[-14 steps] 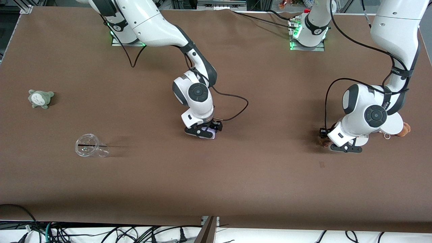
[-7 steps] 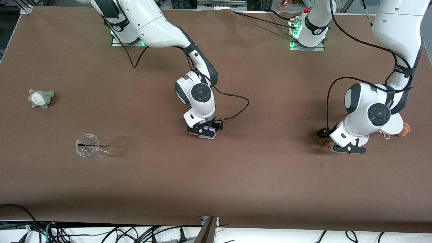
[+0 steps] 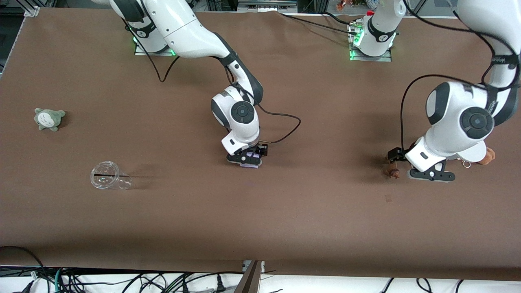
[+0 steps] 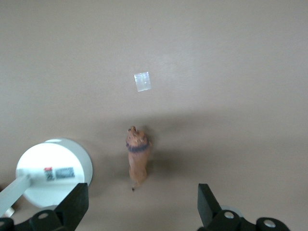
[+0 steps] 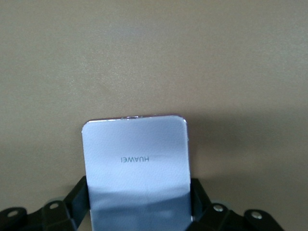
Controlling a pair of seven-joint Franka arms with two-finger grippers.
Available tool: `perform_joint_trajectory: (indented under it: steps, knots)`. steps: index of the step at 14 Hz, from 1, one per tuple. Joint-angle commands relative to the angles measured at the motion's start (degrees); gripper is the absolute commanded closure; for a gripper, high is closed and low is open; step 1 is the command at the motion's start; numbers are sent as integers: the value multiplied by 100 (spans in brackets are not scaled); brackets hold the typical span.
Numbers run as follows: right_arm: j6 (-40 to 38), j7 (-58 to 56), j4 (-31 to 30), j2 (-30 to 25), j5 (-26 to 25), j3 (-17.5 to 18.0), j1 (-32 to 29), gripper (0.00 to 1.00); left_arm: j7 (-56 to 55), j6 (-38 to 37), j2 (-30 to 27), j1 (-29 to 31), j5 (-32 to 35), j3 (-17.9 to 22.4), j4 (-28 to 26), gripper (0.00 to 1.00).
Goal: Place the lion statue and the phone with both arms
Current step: 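Release the lion, withdraw the left gripper while the right gripper carries the phone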
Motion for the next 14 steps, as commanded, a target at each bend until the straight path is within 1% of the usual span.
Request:
perform_joint_trajectory:
  steps: [1, 3, 4, 5, 9, 12, 14]
  knots:
    - [-153, -223, 125, -78, -57, -161, -59, 79, 22, -1347, -112, 2, -220, -132, 1038, 0]
    - [-609, -555, 169, -333, -22, -205, -339, 79, 31, -2418, -182, -7, -220, -246, 1820, 0]
    - [-733, -819, 213, -412, 13, -196, -558, 79, 40, -2859, -305, -7, -220, -247, 2111, 0]
    - [-795, -1030, 213, -439, 14, -196, -734, 79, 49, -3063, -445, 2, -220, -255, 2271, 0]
    - [-1173, -2190, 178, -519, 22, -240, -1525, 79, 40, -3503, -815, 11, -316, -264, 2545, 0]
    - [-1542, -2971, 161, -633, 14, -249, -2079, 79, 67, -3821, -947, 46, -457, -221, 2545, 0]
    - [-1587, -3552, 99, -633, 22, -275, -2448, 79, 49, -3961, -991, 46, -615, -220, 2545, 0]
